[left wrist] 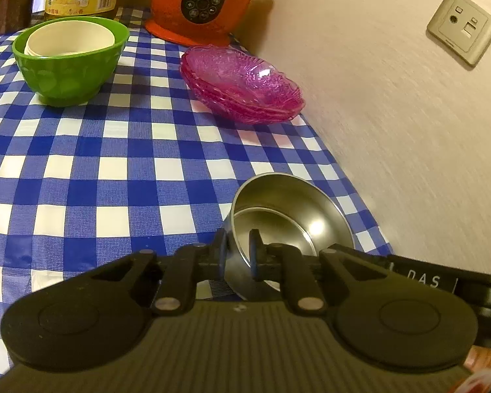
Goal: Organize plates and bowls
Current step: 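Grip the rim of the steel bowl with both tools, then carry the steel bowl with both tools over the green bowl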
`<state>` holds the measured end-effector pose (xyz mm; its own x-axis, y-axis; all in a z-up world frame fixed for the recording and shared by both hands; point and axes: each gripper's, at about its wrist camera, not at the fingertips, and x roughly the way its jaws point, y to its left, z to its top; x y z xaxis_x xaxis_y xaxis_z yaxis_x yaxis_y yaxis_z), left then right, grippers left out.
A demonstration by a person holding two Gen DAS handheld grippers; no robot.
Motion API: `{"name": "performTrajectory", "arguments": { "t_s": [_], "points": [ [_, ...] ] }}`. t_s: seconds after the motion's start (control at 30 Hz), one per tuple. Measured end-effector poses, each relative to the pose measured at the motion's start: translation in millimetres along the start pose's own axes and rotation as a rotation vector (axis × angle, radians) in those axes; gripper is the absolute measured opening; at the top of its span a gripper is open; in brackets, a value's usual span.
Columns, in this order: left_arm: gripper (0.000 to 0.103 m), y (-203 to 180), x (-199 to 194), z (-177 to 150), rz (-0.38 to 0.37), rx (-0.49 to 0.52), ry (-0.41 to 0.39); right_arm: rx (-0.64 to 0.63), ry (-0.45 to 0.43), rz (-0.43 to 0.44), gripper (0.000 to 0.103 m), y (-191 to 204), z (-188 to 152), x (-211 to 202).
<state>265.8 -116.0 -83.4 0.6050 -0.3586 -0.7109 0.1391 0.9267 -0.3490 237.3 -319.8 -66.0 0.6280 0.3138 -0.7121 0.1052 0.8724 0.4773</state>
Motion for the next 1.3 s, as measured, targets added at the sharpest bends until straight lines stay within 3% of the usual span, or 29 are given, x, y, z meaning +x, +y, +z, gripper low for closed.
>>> {"name": "performTrajectory", "arguments": {
  "t_s": [0.53,1.3],
  "points": [
    [0.009,1,-14,0,0.022,-0.002,-0.017,-0.012,-0.016,0.010,0.012,9,2,-7],
    [0.009,33,-63,13,0.072,-0.055,-0.106,-0.094,-0.041,0.078,0.011,64,5,-5]
  ]
}}
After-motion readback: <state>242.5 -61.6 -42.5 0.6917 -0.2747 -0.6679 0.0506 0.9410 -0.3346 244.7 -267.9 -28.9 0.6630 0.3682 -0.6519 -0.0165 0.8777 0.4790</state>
